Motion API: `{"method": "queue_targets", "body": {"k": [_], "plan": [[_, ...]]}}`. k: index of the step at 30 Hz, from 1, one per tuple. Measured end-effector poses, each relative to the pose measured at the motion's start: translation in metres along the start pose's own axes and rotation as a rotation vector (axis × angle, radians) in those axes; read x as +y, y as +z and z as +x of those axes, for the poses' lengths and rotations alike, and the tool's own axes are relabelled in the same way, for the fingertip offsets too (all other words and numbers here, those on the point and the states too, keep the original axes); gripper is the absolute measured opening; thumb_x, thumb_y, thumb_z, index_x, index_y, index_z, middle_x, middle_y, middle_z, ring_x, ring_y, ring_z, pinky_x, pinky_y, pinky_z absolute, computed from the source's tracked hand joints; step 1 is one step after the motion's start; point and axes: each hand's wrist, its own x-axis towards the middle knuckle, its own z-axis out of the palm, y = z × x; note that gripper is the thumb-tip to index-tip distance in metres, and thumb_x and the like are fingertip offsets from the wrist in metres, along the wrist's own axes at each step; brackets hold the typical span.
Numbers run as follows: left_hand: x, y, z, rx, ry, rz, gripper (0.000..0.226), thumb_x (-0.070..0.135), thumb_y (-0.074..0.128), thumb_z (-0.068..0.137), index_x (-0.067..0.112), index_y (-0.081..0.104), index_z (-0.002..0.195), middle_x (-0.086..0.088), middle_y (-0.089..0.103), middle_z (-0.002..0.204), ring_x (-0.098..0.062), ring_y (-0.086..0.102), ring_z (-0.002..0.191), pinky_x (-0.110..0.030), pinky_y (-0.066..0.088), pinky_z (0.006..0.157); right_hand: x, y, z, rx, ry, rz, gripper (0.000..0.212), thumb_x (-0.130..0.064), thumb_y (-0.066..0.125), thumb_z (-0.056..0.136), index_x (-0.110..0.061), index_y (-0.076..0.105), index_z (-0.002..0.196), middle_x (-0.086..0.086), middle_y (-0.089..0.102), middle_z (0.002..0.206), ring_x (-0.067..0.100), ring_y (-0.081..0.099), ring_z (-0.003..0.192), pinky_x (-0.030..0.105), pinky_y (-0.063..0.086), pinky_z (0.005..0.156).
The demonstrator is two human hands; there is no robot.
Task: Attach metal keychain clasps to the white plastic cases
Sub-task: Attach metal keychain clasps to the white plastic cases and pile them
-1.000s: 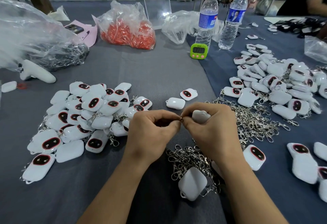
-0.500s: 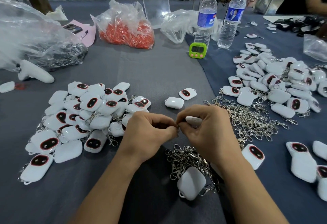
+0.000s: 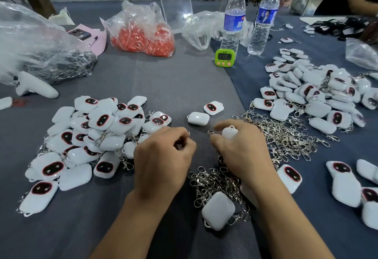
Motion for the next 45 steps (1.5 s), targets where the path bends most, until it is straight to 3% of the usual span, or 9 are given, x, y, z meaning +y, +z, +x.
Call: {"method": "queue_targets", "body": {"k": [4, 8, 11, 15, 19, 26, 34, 38, 45], "plan": [[0.0, 0.009, -0.006, -0.195, 0.118, 0.145, 0.008, 0.016, 0.076, 0.077, 0.017, 0.07, 0.072, 0.003, 0.063, 0.07, -0.022, 0.059, 0.063, -0.033, 0.047, 0.058, 0.001, 0.001, -0.001, -0.066, 0.028, -0.014, 0.025, -0.021, 0.066, 0.083, -0.03, 0.046, 0.097, -0.004, 0.064, 0.082, 0.022, 0.061, 0.075, 0.032, 0.042, 0.061], [-0.001, 0.015, -0.003, -0.364, 0.165, 0.079, 0.004, 0.021, 0.074, 0.082, 0.018, 0.076, 0.083, 0.003, 0.066, 0.079, -0.021, 0.064, 0.074, -0.039, 0.051, 0.069, 0.005, 0.001, 0.001, -0.08, -0.055, -0.029, 0.01, -0.023, 0.065, 0.092, -0.032, 0.061, 0.09, -0.008, 0.067, 0.074, 0.014, 0.062, 0.072, 0.031, 0.045, 0.063], [-0.004, 0.015, 0.0, -0.366, 0.157, 0.001, 0.006, 0.02, 0.074, 0.082, 0.019, 0.078, 0.086, 0.003, 0.067, 0.078, -0.02, 0.063, 0.072, -0.037, 0.051, 0.069, 0.006, -0.003, 0.003, -0.114, -0.052, 0.052, 0.023, -0.019, 0.065, 0.088, -0.041, 0.07, 0.091, -0.009, 0.068, 0.072, 0.009, 0.06, 0.064, 0.03, 0.047, 0.061], [-0.007, 0.015, 0.002, -0.359, 0.142, -0.048, 0.004, 0.02, 0.075, 0.081, 0.022, 0.078, 0.084, 0.005, 0.066, 0.074, -0.015, 0.06, 0.068, -0.03, 0.047, 0.067, 0.012, -0.003, 0.006, -0.088, 0.001, 0.07, 0.027, -0.015, 0.064, 0.083, -0.038, 0.058, 0.098, -0.001, 0.072, 0.072, 0.018, 0.066, 0.062, 0.036, 0.054, 0.06], [-0.008, 0.016, 0.003, -0.393, 0.111, -0.074, 0.004, 0.021, 0.073, 0.084, 0.022, 0.077, 0.083, 0.008, 0.058, 0.071, -0.013, 0.052, 0.067, -0.027, 0.04, 0.066, 0.016, -0.006, 0.008, -0.117, -0.01, 0.145, 0.028, -0.01, 0.064, 0.082, -0.036, 0.068, 0.09, -0.001, 0.064, 0.06, 0.015, 0.053, 0.046, 0.029, 0.04, 0.052], [-0.01, 0.014, 0.005, -0.462, 0.086, -0.095, 0.012, 0.021, 0.071, 0.087, 0.026, 0.08, 0.093, 0.004, 0.062, 0.076, -0.016, 0.055, 0.073, -0.035, 0.044, 0.07, 0.013, -0.002, 0.006, -0.134, -0.103, 0.042, 0.029, -0.012, 0.066, 0.087, -0.04, 0.072, 0.089, 0.003, 0.064, 0.063, 0.009, 0.051, 0.047, 0.021, 0.041, 0.048], [-0.009, 0.015, 0.005, -0.449, 0.083, -0.082, 0.009, 0.022, 0.07, 0.087, 0.022, 0.079, 0.086, 0.001, 0.063, 0.075, -0.018, 0.057, 0.072, -0.04, 0.044, 0.071, 0.015, -0.003, 0.006, -0.094, -0.11, -0.014, 0.026, -0.016, 0.067, 0.084, -0.041, 0.074, 0.084, -0.005, 0.067, 0.067, 0.004, 0.056, 0.058, 0.012, 0.04, 0.052], [-0.008, 0.014, 0.005, -0.458, 0.064, -0.101, 0.01, 0.021, 0.071, 0.087, 0.024, 0.08, 0.089, 0.001, 0.064, 0.077, -0.019, 0.058, 0.075, -0.04, 0.045, 0.073, 0.016, 0.0, 0.008, -0.065, -0.072, 0.103, 0.03, -0.013, 0.064, 0.085, -0.042, 0.073, 0.088, -0.005, 0.063, 0.06, 0.007, 0.05, 0.047, 0.024, 0.041, 0.052], [-0.008, 0.014, 0.007, -0.483, 0.066, -0.096, 0.016, 0.02, 0.07, 0.087, 0.027, 0.081, 0.097, 0.001, 0.065, 0.079, -0.02, 0.058, 0.077, -0.04, 0.044, 0.073, 0.017, 0.001, 0.009, -0.131, -0.09, 0.077, 0.028, -0.014, 0.066, 0.087, -0.04, 0.075, 0.09, -0.006, 0.06, 0.063, 0.004, 0.047, 0.047, 0.021, 0.037, 0.052]]}}
